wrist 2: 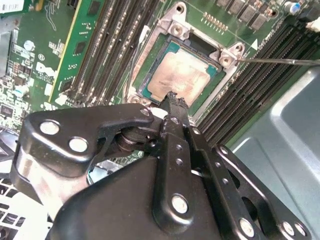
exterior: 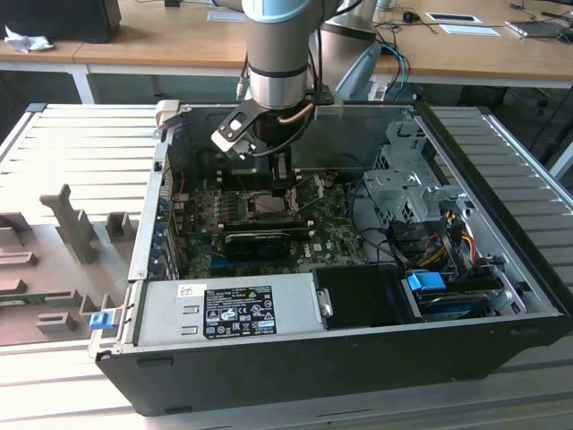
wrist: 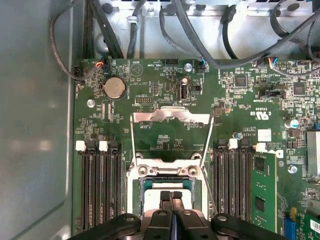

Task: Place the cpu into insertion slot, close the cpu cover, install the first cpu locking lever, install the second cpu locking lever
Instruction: 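Close the cpu cover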

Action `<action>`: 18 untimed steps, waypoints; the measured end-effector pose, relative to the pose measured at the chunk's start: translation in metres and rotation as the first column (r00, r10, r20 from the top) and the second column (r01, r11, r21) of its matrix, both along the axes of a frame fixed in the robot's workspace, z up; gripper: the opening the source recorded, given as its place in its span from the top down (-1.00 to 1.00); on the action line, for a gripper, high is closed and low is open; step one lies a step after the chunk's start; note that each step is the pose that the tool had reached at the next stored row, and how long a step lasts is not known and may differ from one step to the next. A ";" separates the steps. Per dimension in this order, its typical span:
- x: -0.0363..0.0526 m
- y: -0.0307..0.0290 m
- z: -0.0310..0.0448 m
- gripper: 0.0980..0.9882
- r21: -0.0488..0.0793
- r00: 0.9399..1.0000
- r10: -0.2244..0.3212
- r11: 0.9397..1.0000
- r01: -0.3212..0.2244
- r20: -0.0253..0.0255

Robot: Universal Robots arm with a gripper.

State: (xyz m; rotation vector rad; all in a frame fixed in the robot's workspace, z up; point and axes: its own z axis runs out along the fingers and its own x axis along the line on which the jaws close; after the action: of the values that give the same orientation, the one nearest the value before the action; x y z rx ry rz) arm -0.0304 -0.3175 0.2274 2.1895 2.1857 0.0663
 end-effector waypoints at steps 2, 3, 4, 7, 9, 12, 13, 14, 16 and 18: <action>0.0001 0.0000 0.0037 0.98 0.000 1.000 0.000 1.000 0.000 0.000; 0.0001 0.0000 0.0060 0.98 0.000 1.000 0.000 1.000 0.000 0.000; 0.0001 0.0001 0.0088 0.98 0.000 1.000 0.000 1.000 0.000 0.000; 0.0001 0.0001 0.0130 0.98 0.000 1.000 0.000 1.000 0.000 0.000; 0.0001 0.0001 0.0155 0.98 0.000 1.000 0.000 1.000 0.000 0.000; 0.0001 0.0001 0.0163 0.98 0.000 1.000 0.000 1.000 0.000 0.000; 0.0008 0.0001 0.0165 0.98 0.000 1.000 0.000 1.000 0.000 0.000; 0.0013 0.0000 0.0165 0.98 0.000 1.000 0.000 1.000 0.000 0.000; 0.0023 0.0000 0.0166 0.98 0.000 1.000 0.000 1.000 0.000 0.000; 0.0026 0.0001 0.0176 0.98 0.000 1.000 0.000 1.000 0.000 0.000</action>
State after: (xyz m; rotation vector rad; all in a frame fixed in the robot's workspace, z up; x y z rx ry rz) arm -0.0278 -0.3174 0.2450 2.1895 2.1857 0.0662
